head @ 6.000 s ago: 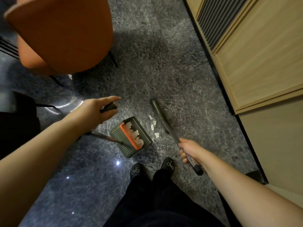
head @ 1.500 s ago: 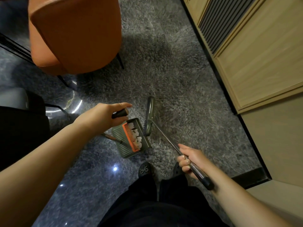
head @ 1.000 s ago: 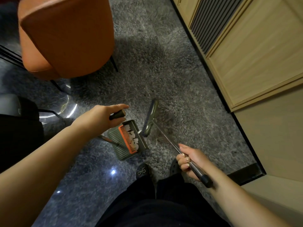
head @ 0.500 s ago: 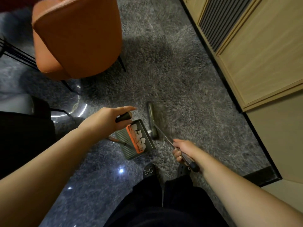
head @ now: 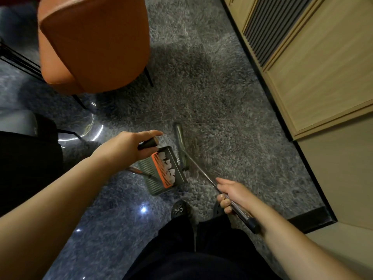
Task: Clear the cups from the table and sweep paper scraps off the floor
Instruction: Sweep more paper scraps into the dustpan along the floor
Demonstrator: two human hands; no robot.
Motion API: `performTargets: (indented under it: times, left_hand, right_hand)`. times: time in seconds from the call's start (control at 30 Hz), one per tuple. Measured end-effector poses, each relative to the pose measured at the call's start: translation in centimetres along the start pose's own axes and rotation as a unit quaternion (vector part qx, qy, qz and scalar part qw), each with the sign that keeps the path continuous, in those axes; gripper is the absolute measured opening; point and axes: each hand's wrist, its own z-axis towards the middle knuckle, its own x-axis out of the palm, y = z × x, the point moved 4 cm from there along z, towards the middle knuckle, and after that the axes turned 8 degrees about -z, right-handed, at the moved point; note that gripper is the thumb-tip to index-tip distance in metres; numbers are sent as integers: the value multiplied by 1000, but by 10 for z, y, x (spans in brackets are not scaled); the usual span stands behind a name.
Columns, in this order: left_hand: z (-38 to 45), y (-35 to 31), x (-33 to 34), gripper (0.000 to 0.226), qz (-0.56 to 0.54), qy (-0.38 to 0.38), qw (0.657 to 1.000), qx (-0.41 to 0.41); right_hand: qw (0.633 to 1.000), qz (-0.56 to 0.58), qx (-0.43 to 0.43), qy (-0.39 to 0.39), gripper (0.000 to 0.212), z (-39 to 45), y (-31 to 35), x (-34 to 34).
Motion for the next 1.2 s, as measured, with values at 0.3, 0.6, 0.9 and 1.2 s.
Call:
performTargets:
  times: [0.3, 0.6, 0.9, 1.2]
  left_hand:
    - [1, -4, 5, 54, -4, 4, 1000, 4]
    - [2, -2, 0, 53, -8, -7, 1000, 7]
    - [7, 4, -4, 55, 2, -1, 1000, 12]
    - [-21, 20, -7, 56, -24, -26, 999, -20]
  right_hand:
    - [1000, 5, 2, -6, 45, 54, 13, 4]
    - [997, 9, 18, 68, 47, 45, 13, 10]
    - [999, 32, 1, 35, 47, 24, 4, -2]
    - [997, 79, -11, 12, 50, 5, 12, -16]
